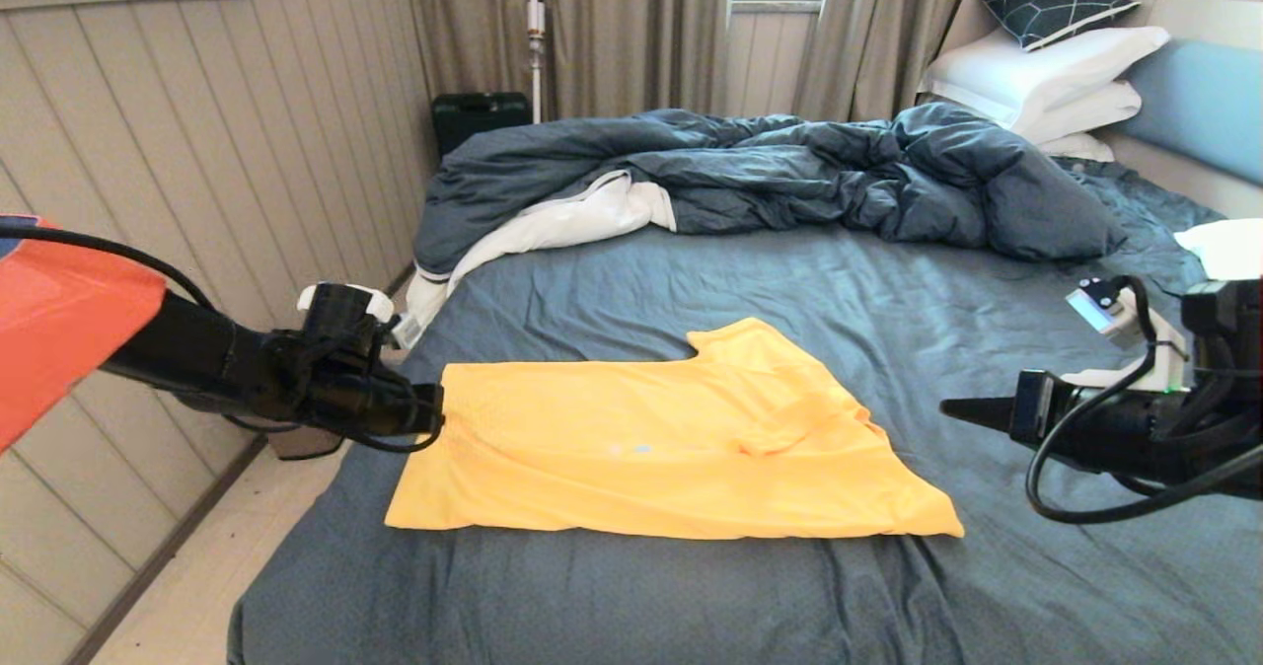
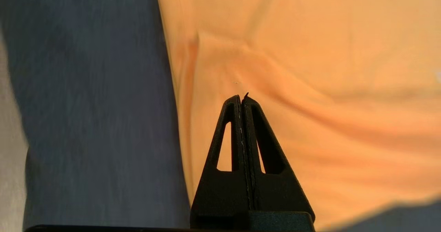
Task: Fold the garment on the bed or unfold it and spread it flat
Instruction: Fold the yellow T-shirt
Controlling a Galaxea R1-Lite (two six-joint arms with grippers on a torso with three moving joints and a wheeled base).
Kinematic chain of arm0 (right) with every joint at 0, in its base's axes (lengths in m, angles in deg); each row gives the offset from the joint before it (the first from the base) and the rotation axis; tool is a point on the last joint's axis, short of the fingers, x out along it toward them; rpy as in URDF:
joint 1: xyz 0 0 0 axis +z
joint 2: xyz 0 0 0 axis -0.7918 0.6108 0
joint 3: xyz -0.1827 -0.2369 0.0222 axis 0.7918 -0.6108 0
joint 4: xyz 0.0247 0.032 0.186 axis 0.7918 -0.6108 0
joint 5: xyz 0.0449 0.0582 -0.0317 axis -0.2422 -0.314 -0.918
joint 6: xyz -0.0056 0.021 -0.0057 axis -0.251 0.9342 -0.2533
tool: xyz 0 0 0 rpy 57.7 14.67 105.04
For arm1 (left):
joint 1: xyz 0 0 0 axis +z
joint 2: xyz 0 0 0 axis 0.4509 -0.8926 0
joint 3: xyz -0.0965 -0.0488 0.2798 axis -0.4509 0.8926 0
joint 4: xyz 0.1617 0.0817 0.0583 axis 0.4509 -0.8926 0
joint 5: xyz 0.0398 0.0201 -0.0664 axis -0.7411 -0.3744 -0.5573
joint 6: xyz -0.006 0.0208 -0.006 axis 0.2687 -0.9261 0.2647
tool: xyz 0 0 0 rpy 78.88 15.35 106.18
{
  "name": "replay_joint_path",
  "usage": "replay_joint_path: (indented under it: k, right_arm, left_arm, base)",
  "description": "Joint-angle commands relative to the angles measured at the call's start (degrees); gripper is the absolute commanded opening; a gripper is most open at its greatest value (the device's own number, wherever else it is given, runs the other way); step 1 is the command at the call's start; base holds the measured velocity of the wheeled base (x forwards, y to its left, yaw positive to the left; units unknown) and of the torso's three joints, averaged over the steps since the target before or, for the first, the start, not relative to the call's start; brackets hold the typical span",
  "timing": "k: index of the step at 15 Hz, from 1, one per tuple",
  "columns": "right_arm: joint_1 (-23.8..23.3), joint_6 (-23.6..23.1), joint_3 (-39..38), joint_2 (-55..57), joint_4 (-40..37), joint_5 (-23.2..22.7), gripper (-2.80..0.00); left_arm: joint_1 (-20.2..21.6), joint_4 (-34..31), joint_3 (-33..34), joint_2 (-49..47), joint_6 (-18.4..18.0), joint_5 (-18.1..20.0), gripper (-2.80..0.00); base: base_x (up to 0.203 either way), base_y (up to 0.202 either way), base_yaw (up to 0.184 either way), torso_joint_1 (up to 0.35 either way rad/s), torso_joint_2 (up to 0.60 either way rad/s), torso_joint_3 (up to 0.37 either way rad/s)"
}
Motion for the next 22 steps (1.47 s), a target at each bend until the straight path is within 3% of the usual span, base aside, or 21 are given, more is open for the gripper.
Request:
replay_joint_path:
  k: [1,3,4,6,7,9,12,15,17,22]
  right_arm:
    - [0.1,0.0,0.1,0.6,0.1,-0.1,-2.8]
    - [0.0,0.0,0.1,1.1,0.0,0.0,-2.8]
    - [0.0,0.0,-0.1,1.1,-0.1,0.0,0.0]
    - [-0.2,-0.1,-0.1,2.3,-0.4,-0.1,0.0]
    - [-0.2,-0.1,0.0,3.2,-0.5,-0.1,0.0]
    - [-1.1,0.1,0.2,5.8,-0.6,-0.1,0.0]
    - [-3.8,0.4,1.9,8.2,-2.3,-0.1,0.0]
    - [-6.3,0.3,9.6,9.2,-18.3,0.0,0.0]
    - [-7.3,0.0,12.4,9.5,-23.1,0.1,0.0]
    - [-10.4,0.1,14.1,14.9,-23.1,0.1,0.0]
  left_arm:
    - [0.7,0.2,5.8,8.0,0.1,0.4,-2.8]
    - [1.8,0.2,11.3,13.1,0.3,1.2,-2.8]
    - [2.1,0.2,13.5,15.1,0.4,1.9,0.0]
    - [2.2,0.0,16.5,19.4,2.3,2.5,0.0]
    - [2.3,-0.3,17.0,21.0,5.0,3.2,0.0]
    - [5.0,-2.4,17.3,22.2,7.1,7.5,0.0]
    - [11.7,-7.1,17.0,22.8,7.4,15.7,0.0]
    - [17.9,-9.3,16.9,20.2,6.1,20.5,0.0]
    - [18.6,-9.2,16.7,17.5,4.8,21.4,0.0]
    - [18.0,-9.2,13.4,9.4,4.6,25.2,0.0]
  base:
    - [0.0,0.0,0.0,0.0,0.0,0.0]
    - [0.0,0.0,0.0,0.0,0.0,0.0]
    - [0.0,0.0,0.0,0.0,0.0,0.0]
    - [0.0,0.0,0.0,0.0,0.0,0.0]
    - [0.0,0.0,0.0,0.0,0.0,0.0]
    - [0.0,0.0,0.0,0.0,0.0,0.0]
    - [0.0,0.0,0.0,0.0,0.0,0.0]
    - [0.0,0.0,0.0,0.0,0.0,0.0]
    - [0.0,0.0,0.0,0.0,0.0,0.0]
    - [0.0,0.0,0.0,0.0,0.0,0.0]
